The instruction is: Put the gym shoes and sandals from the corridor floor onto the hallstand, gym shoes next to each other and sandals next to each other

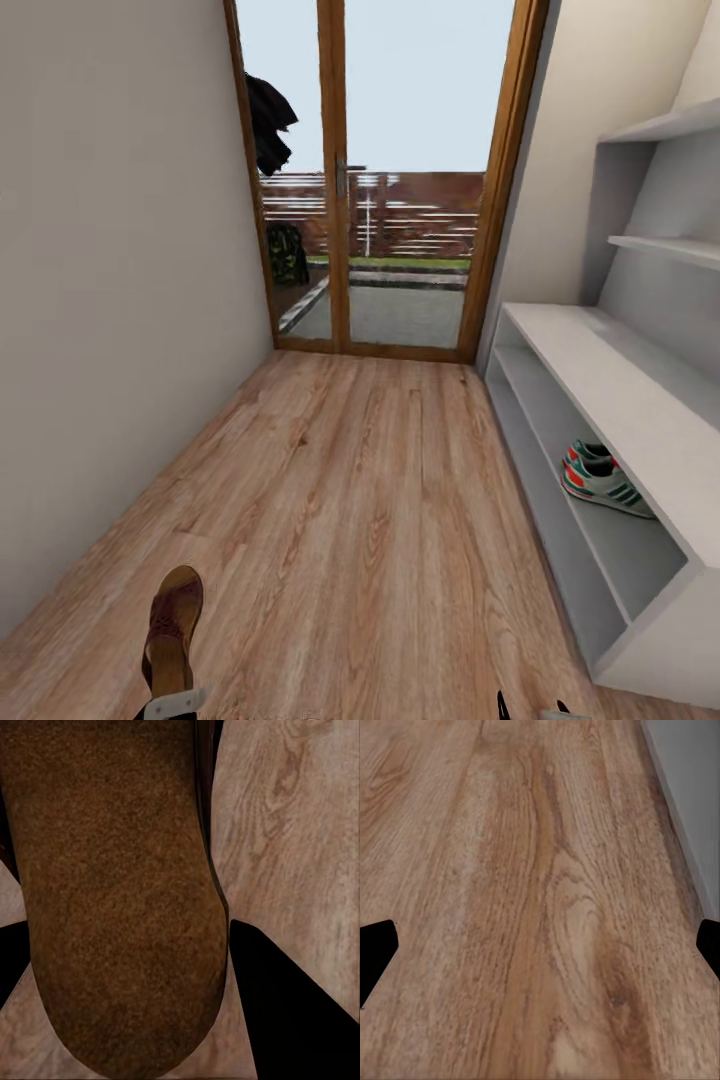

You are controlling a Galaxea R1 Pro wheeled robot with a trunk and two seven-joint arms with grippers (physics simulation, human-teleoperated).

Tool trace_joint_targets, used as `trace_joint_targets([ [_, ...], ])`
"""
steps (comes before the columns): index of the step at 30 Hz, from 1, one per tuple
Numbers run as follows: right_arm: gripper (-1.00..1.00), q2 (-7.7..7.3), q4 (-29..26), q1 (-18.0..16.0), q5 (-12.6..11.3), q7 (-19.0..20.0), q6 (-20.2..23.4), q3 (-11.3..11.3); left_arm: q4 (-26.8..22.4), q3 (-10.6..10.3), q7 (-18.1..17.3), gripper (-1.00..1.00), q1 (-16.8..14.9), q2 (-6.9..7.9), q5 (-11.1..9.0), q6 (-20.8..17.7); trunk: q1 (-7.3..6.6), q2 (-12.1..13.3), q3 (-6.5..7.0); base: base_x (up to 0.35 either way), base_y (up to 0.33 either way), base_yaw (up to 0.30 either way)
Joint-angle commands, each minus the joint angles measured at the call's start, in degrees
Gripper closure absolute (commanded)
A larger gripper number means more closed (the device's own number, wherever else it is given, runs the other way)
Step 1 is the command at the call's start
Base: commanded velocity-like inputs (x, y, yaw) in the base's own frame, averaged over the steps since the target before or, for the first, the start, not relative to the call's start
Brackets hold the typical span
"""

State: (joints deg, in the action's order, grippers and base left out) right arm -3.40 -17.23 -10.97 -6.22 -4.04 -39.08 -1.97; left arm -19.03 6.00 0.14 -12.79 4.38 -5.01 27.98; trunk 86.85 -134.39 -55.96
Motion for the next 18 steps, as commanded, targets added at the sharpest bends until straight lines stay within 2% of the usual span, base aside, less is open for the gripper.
trace_joint_targets([
  [1, -1.00, -0.02, 0.0, 0.0, -0.5, 0.0, -0.2, -0.2, 0.0, 0.0, 0.1, 1.00, 0.0, 0.01, -0.4, 0.2, -0.01, 0.0, -0.08, 0.000, 0.000, 0.259],
  [8, -1.00, -0.07, 0.0, 0.0, -0.6, -0.1, -0.2, 0.0, 0.1, 3.4, 0.1, 1.00, 0.0, 0.02, -0.2, 0.1, -0.01, 0.0, -0.33, 0.000, 0.000, 0.259],
  [18, -1.00, -0.05, -0.1, 0.0, -0.7, -0.1, -0.2, 0.0, 0.0, 3.7, 0.0, 1.00, 0.0, 0.45, 0.5, 0.2, -0.01, 0.0, -0.67, 0.000, 0.000, 0.258],
])
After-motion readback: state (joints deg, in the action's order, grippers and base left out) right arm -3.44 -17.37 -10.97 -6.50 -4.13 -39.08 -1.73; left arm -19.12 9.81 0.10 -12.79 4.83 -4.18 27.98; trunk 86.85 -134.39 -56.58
